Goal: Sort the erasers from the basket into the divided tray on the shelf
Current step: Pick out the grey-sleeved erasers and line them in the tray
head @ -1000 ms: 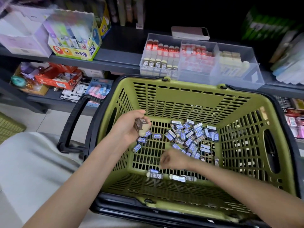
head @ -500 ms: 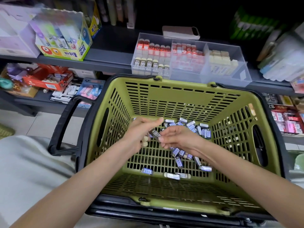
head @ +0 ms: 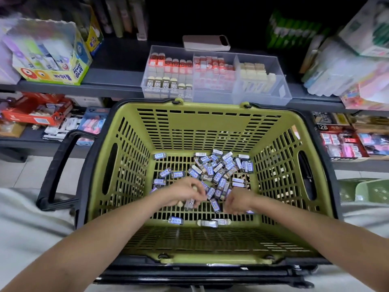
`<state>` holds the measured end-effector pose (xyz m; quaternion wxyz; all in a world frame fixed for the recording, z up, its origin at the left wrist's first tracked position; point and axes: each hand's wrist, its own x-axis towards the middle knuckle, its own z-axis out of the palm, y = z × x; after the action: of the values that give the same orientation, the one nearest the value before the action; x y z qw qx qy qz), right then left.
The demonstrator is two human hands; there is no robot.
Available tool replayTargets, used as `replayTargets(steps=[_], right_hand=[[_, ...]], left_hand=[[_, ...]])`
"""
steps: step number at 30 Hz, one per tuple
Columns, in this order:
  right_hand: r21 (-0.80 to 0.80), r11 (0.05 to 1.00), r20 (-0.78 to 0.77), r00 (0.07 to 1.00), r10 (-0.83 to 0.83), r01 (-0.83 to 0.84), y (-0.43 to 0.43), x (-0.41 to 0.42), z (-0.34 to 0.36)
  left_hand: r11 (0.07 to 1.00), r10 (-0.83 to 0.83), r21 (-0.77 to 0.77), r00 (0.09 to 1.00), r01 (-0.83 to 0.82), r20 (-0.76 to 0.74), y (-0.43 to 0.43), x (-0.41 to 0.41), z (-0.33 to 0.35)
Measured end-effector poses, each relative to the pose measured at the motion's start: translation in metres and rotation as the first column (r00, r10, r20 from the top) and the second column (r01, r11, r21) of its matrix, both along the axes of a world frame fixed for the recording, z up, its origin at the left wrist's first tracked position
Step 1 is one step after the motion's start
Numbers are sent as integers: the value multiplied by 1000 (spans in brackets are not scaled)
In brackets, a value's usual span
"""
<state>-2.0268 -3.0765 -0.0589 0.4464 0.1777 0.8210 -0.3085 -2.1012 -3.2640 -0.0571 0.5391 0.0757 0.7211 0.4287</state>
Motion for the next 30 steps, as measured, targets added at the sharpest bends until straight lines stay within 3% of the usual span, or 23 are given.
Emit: replayTargets(steps=[4,6,10,15,18,20,22,24,26,30], right_hand=[[28,990,-97,986,-137,140,-8,14,-23],[22,991,-102,987,-125,128,-12,17,-28],[-19,999,-4,999,-42,42,-12,17,-29],[3,999,124,992,36,-37,-10,16,-25],[8,1000,154,988,-30,30,-4,5,-12],[-93,971,182,962,-203,222,2,-7,3],[-253,874,198,906,-374,416,7,-19,18],[-415,741,203,847,-491,529,10,-27,30],[-526,664,161,828,-536,532,10,-32,39],[-554,738,-75,860,-504,384,8,-35,48]], left_hand=[[964,-259,-92,961,251,-99,6,15,-26],[928,-363,-134,925,348,-115,11,25,-35],[902,-417,-184,898,390,-143,18,39,-50],[869,-468,-217,881,445,-68,20,40,-56],[921,-356,-171,935,350,-4,13,28,-47],[979,-186,-72,979,192,83,8,15,-38],[996,66,49,966,-80,250,7,3,-27],[950,224,124,901,-288,371,10,-5,-15],[907,264,191,858,-376,440,17,-10,-5],[852,318,219,802,-476,506,30,-8,7]])
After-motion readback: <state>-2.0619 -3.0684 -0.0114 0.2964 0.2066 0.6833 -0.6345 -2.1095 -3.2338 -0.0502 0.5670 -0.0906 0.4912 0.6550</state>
